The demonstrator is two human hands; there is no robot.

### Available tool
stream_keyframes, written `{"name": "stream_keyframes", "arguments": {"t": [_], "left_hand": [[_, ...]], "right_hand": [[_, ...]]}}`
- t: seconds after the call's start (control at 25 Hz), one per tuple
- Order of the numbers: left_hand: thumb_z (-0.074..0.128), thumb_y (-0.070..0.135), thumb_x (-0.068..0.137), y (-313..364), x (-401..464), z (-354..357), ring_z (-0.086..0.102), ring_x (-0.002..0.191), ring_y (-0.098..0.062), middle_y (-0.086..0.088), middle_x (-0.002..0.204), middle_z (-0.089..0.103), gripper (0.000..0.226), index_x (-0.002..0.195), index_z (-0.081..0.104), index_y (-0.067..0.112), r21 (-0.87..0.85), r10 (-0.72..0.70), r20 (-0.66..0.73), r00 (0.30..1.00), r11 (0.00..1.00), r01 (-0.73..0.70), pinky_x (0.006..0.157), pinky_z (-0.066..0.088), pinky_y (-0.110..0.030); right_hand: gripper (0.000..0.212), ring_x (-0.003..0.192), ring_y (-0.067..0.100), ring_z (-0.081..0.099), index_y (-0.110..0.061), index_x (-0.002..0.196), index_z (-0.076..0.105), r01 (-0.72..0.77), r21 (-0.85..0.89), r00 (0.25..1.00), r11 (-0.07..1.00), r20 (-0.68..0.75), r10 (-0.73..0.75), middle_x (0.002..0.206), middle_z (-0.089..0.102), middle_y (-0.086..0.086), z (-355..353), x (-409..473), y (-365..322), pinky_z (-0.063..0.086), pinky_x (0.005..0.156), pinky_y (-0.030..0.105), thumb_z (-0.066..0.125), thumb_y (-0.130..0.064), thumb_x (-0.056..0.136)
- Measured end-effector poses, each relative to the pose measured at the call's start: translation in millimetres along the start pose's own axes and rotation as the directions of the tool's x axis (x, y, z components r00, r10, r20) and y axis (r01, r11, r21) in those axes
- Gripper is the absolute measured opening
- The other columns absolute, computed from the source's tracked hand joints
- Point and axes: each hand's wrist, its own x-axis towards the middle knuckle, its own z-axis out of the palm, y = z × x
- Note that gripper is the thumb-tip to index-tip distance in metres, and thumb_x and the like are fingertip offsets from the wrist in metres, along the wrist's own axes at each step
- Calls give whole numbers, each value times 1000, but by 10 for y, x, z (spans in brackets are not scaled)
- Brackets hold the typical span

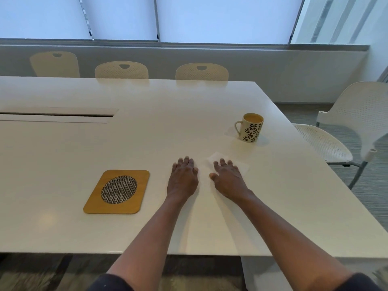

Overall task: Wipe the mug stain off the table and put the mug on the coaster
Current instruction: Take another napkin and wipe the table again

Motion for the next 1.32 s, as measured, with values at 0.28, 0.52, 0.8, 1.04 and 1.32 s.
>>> {"name": "stream_keyframes", "arguments": {"t": [0.28, 0.52, 0.8, 1.04, 1.32], "left_hand": [[26, 27, 106, -18, -8, 13, 14, 152, -24, -9, 164, 24, 51, 154, 30, 8, -5, 9, -3, 1000, 1000, -9, 123, 5, -36], [27, 26, 106, -14, -8, 12, 16, 152, -26, -10, 163, 25, 51, 153, 30, 7, 46, 19, -11, 1000, 999, -19, 123, 7, -37], [27, 21, 106, 11, -41, 11, 14, 152, -26, -10, 164, 22, 50, 154, 28, 7, 88, 26, -3, 1000, 996, -26, 123, 6, -37], [27, 22, 106, 19, -33, 33, 13, 153, -25, -9, 165, 21, 51, 155, 27, 7, 105, 19, -18, 1000, 994, -17, 124, 6, -36], [26, 23, 106, 11, -21, 57, 13, 153, -23, -6, 165, 21, 51, 155, 26, 9, 113, 2, -12, 1000, 994, -1, 124, 5, -35]], "right_hand": [[48, 152, 21, 14, -16, 153, 32, 135, 61, 990, 989, -37, -133, 162, 23, 6, 47, -504, 73, 10, 123, 34, 36, -15, 105], [48, 150, 9, 14, -21, 152, 33, 188, 79, 982, 979, -47, -185, 161, 26, -5, 21, -964, 228, 3, 116, 18, 40, -16, 105], [48, 148, 2, 17, -28, 151, 35, 188, 23, 982, 982, -37, -187, 159, 28, -14, -66, -1131, 401, 19, 119, 23, 39, -14, 105], [50, 149, 5, 18, -25, 152, 33, 109, 3, 991, 994, -74, -109, 160, 28, -10, -136, -912, 601, 10, 114, 20, 38, -12, 104], [50, 149, 23, 25, -32, 151, 37, -15, -100, 998, 995, -66, 9, 159, 31, -8, -336, -539, 949, 24, 120, 45, 40, -17, 103]]}}
